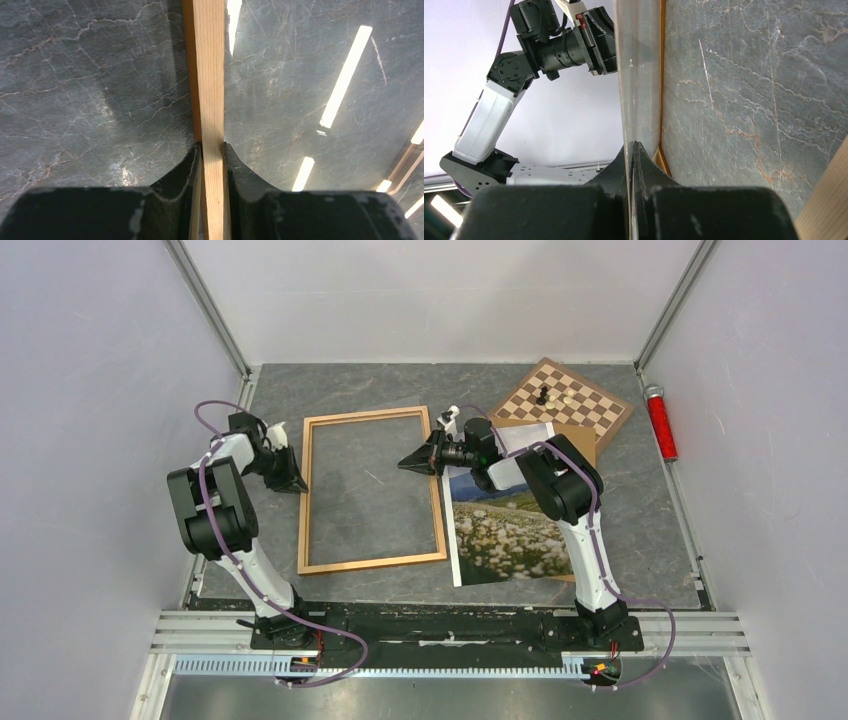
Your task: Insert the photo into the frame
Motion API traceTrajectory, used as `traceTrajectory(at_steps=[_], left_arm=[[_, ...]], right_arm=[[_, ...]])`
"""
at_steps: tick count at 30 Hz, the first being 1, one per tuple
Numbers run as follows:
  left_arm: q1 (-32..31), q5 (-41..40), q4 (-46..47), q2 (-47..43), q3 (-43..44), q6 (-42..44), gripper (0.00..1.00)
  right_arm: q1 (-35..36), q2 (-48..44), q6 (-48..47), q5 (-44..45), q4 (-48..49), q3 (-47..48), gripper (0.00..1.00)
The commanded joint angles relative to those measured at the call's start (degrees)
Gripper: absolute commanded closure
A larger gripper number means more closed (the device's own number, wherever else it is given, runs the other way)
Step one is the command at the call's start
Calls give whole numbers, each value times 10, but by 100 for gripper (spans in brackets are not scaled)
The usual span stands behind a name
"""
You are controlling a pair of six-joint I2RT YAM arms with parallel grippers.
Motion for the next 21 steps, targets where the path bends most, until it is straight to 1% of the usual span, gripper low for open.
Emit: traceTrajectory(at_steps=[1,21], left_arm=[[-17,6,46,6,-11,-19,90],[-17,-2,50,3,-13,-28,90]], right_arm=[[14,-13,15,-19,63,-14,100],[15,-6,64,-21,137,-12,100]])
